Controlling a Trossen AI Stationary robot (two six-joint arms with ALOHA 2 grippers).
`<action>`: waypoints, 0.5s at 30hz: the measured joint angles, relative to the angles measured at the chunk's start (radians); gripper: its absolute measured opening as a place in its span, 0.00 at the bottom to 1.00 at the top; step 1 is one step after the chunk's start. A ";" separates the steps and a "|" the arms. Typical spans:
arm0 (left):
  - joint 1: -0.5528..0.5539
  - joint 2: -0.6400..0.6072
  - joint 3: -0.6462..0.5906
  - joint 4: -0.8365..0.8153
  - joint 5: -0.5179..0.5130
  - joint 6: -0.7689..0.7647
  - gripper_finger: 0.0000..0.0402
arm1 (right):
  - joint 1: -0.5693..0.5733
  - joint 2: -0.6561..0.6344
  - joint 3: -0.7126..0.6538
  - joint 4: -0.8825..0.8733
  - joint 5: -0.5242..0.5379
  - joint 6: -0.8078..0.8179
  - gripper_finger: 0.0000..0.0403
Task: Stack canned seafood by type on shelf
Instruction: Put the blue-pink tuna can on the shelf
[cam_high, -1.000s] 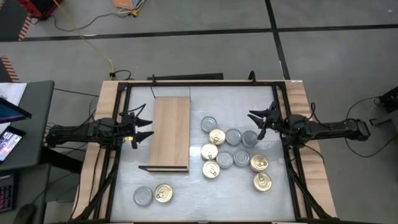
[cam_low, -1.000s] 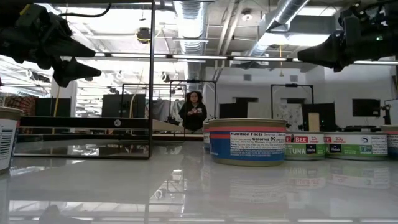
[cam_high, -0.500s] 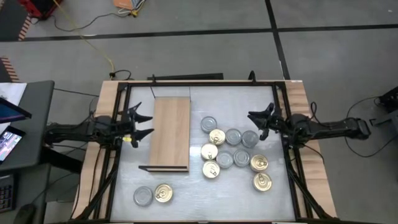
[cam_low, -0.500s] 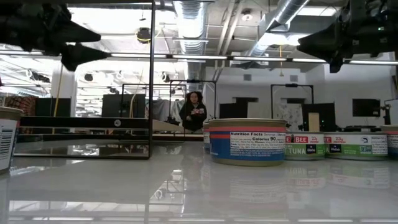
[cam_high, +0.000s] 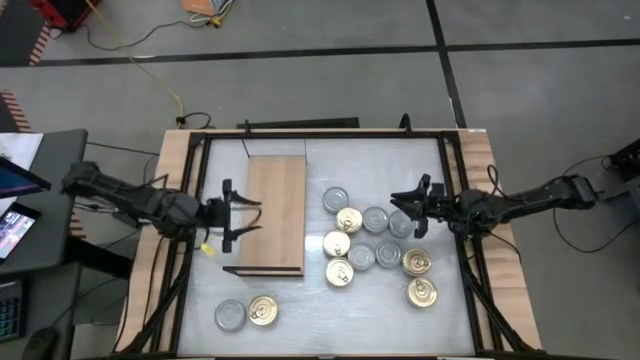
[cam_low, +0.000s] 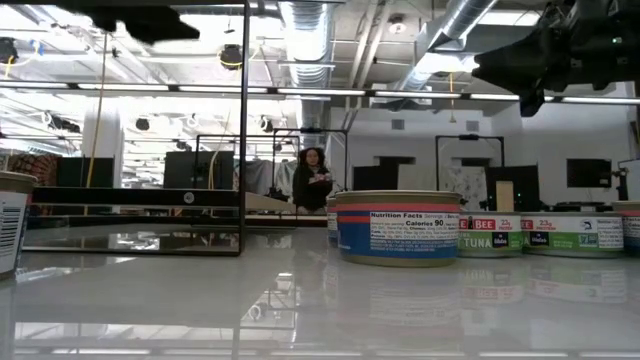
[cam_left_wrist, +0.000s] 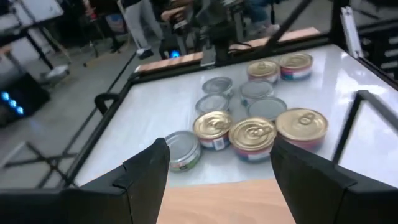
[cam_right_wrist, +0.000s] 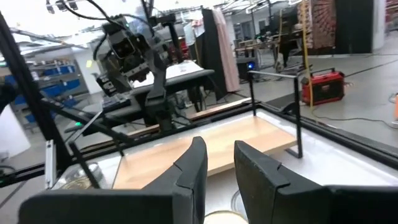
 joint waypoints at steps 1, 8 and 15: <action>-0.037 0.018 0.011 0.001 -0.033 0.009 0.66 | 0.006 0.005 0.000 0.001 0.000 0.000 0.27; -0.280 0.160 0.065 -0.002 -0.227 0.015 0.66 | 0.032 0.069 0.029 0.008 0.001 -0.002 0.27; -0.427 0.304 0.195 -0.079 -0.340 -0.082 0.66 | 0.032 0.199 0.123 0.007 0.004 -0.051 0.27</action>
